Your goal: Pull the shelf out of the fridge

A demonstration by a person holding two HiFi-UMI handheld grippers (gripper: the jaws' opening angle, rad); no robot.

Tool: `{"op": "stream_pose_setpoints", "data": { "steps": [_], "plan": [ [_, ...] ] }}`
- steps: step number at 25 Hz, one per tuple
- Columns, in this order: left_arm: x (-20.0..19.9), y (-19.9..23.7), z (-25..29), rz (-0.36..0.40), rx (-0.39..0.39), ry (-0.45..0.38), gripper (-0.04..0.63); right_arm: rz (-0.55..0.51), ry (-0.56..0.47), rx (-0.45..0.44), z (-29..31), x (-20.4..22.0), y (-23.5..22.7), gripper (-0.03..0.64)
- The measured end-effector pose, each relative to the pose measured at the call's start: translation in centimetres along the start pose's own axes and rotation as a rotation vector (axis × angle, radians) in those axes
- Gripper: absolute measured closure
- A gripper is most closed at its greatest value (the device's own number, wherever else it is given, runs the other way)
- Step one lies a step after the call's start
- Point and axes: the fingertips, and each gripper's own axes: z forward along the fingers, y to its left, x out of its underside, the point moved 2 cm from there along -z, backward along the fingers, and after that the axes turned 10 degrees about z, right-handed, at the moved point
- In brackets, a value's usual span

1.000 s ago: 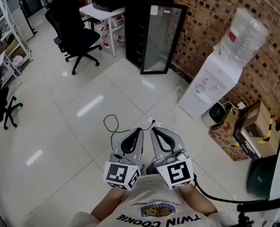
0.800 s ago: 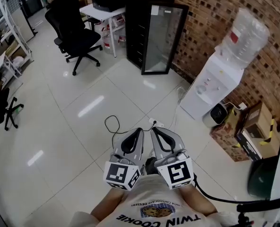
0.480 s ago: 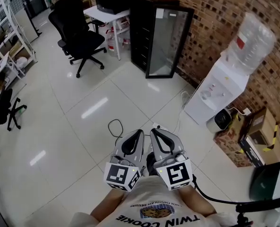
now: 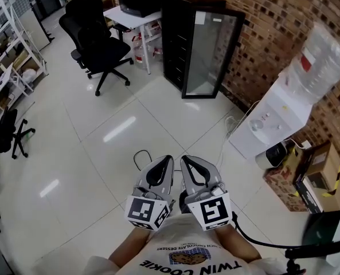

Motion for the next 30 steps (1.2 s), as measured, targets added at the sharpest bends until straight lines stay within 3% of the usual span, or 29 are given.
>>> {"op": "stream_pose_setpoints", "data": {
  "steps": [16,30],
  "plan": [
    [-1.1,2.9,14.9,0.024,-0.02,0.042,0.595,0.039,0.024,-0.046,8.7,-2.4,-12.0,0.612],
    [-2.9,4.6,21.1,0.087,-0.055,0.021,0.595,0.041,0.01,-0.088,12.0,-3.7,-16.7,0.612]
  ]
}}
